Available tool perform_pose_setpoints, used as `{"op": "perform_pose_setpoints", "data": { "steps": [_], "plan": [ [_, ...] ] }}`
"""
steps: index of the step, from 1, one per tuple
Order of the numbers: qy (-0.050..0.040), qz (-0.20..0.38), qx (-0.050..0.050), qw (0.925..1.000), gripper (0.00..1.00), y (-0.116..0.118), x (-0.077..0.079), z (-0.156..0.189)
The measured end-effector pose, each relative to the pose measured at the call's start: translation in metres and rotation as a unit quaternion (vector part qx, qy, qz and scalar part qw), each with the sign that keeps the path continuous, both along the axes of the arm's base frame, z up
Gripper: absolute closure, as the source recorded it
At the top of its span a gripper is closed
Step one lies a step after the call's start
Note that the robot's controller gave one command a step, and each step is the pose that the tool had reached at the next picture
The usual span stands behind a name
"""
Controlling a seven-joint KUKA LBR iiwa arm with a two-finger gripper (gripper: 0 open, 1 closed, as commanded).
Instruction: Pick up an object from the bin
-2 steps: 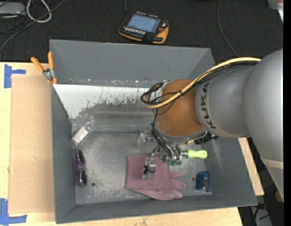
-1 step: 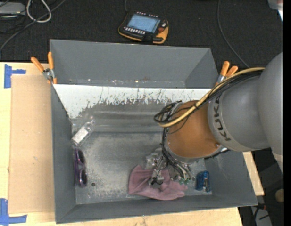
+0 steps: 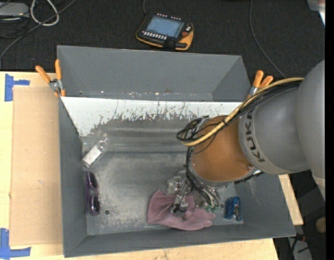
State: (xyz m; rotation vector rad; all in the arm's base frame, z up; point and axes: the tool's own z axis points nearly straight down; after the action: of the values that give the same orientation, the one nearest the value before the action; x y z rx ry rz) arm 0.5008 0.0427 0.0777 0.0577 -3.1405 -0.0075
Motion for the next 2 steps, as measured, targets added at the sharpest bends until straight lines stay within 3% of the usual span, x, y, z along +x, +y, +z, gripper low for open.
{"op": "perform_pose_setpoints", "data": {
  "steps": [1,2],
  "plan": [
    [-0.0009,-0.007,0.001,1.0000,1.00,-0.005,-0.004,-0.002],
    [-0.0035,0.019,0.000,0.9998,1.00,-0.011,0.004,0.078]
  ]
}}
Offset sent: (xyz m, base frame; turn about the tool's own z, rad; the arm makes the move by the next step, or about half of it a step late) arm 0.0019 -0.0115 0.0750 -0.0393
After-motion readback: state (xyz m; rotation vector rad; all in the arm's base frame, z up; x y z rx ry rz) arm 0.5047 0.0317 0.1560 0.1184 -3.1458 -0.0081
